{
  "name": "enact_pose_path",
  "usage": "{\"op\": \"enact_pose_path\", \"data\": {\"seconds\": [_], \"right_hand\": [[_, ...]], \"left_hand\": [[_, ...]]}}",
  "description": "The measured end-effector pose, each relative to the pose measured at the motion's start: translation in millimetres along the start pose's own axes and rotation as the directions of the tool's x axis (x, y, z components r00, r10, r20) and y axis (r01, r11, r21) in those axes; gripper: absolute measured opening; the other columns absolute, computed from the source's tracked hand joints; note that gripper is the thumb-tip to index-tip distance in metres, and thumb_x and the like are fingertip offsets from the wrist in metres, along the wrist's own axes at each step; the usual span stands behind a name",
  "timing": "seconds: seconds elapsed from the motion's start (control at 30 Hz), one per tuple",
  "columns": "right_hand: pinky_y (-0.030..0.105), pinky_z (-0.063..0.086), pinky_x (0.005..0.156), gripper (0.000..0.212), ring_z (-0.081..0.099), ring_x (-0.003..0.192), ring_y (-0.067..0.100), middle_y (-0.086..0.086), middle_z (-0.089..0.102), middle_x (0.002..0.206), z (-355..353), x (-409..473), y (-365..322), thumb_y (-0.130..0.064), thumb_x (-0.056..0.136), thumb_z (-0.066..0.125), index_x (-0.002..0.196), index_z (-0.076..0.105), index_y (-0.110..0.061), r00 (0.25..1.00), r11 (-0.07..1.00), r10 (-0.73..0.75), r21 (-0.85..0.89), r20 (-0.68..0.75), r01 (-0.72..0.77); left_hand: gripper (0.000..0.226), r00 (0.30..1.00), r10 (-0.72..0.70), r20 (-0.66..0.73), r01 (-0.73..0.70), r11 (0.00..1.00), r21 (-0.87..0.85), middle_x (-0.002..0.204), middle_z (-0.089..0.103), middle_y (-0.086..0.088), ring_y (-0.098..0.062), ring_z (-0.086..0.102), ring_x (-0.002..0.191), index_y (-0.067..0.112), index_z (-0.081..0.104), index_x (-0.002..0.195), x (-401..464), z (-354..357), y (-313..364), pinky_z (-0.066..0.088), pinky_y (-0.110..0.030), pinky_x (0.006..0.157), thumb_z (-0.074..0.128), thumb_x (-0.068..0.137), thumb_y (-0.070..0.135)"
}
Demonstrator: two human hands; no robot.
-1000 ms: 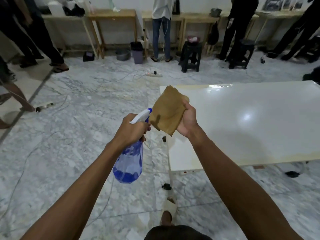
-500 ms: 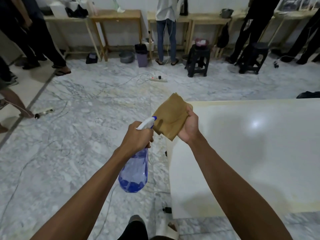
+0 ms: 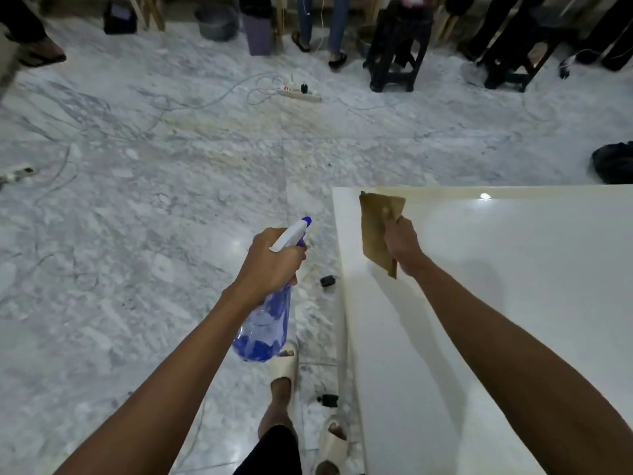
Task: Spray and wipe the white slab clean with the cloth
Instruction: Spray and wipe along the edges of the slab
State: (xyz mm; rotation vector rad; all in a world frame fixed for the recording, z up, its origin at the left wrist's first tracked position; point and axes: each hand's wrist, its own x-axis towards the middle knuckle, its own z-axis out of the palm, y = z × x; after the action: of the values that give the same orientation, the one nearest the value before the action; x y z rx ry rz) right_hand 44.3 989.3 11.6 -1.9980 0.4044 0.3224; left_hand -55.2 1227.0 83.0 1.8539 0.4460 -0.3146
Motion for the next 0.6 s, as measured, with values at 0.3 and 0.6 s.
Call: {"op": "enact_pose_path", "data": {"seconds": [0.3, 0.6], "right_hand": [[0.060, 0.006, 0.120, 0.063, 0.009, 0.153, 0.030, 0.007, 0.010, 0.167, 102, 177, 30, -0.051, 0.105, 0.028, 0.159, 0.013, -0.022, 0.931, 0.458, -0.211, -0.811, 0.299, 0.364], [0.056, -0.006, 0.121, 0.083, 0.016, 0.152, 0.018, 0.002, 0.024, 0.163, 119, 200, 31, -0.067, 0.091, 0.005, 0.155, 0.029, -0.020, 0.913, 0.584, -0.407, -0.759, 0.033, 0.288]], "left_hand": [[0.014, 1.000, -0.002, 0.027, 0.002, 1.000, 0.004, 0.076, 0.066, -0.027, -0.020, 0.055, 0.044, -0.001, 0.066, 0.081, 106, -13, -17, 0.045, -0.027, 0.046, 0.054, 0.089, 0.000], [0.014, 0.998, -0.038, 0.052, 0.043, 0.995, -0.088, 0.085, 0.069, -0.031, -0.022, 0.055, 0.044, 0.001, 0.067, 0.079, 142, 0, -41, 0.051, -0.032, 0.045, 0.054, 0.083, 0.005]]}}
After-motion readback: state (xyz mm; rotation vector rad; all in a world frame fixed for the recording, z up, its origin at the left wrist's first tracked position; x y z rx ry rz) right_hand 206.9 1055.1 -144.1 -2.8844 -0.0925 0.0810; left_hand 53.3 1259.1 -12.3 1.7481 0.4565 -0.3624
